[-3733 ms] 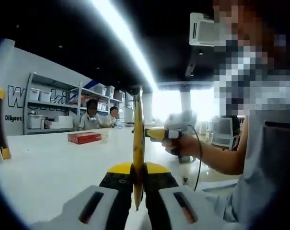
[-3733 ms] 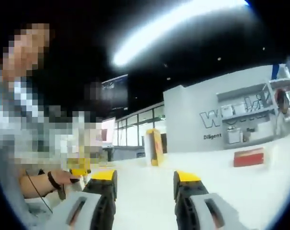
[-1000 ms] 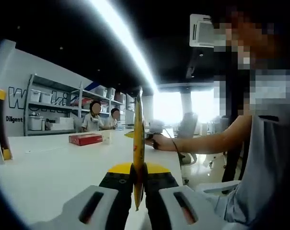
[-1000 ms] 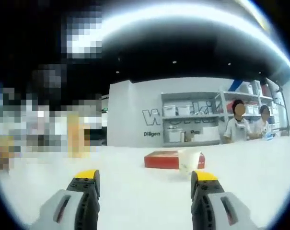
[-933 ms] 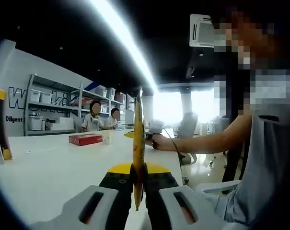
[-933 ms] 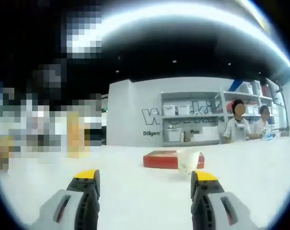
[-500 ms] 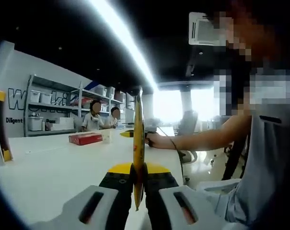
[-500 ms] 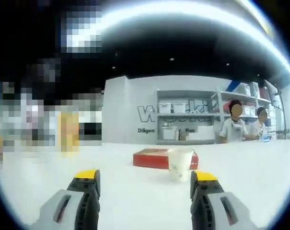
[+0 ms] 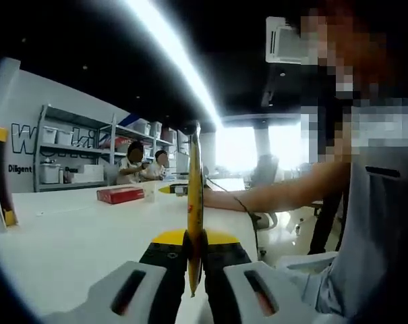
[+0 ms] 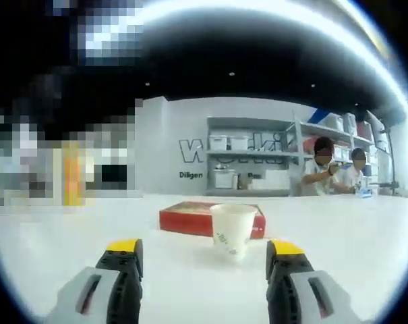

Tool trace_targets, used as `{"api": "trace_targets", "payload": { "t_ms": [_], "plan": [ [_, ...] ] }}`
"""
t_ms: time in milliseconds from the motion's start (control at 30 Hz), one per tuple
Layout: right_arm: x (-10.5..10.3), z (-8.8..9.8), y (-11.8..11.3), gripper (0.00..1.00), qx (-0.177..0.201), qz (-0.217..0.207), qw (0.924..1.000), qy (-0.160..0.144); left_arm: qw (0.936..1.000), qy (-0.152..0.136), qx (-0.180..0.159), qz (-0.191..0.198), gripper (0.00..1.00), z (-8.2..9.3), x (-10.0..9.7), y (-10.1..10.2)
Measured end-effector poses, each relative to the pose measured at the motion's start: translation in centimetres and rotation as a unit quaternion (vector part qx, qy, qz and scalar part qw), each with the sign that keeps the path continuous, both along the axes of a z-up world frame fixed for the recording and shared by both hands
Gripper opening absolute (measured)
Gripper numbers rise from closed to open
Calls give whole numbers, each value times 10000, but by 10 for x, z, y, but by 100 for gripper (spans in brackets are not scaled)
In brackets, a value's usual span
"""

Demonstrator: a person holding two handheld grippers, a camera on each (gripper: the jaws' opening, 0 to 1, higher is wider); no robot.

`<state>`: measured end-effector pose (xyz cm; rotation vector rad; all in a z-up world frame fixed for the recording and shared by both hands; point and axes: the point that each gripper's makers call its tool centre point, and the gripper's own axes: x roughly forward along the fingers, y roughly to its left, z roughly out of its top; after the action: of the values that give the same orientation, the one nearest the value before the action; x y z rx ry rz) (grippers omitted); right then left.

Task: Tear open the coffee pouch, take out the coffee, and pour the coffee from the pouch into the cup

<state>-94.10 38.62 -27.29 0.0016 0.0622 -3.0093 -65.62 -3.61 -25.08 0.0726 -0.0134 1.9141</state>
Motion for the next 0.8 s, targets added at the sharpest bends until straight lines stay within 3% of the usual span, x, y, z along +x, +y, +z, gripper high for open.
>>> {"api": "trace_targets", "payload": {
  "t_ms": [800],
  "plan": [
    [-66, -15, 30, 64, 167, -132, 9991, -356, 10000, 4, -57, 34, 11, -2, 0, 2]
  ]
}}
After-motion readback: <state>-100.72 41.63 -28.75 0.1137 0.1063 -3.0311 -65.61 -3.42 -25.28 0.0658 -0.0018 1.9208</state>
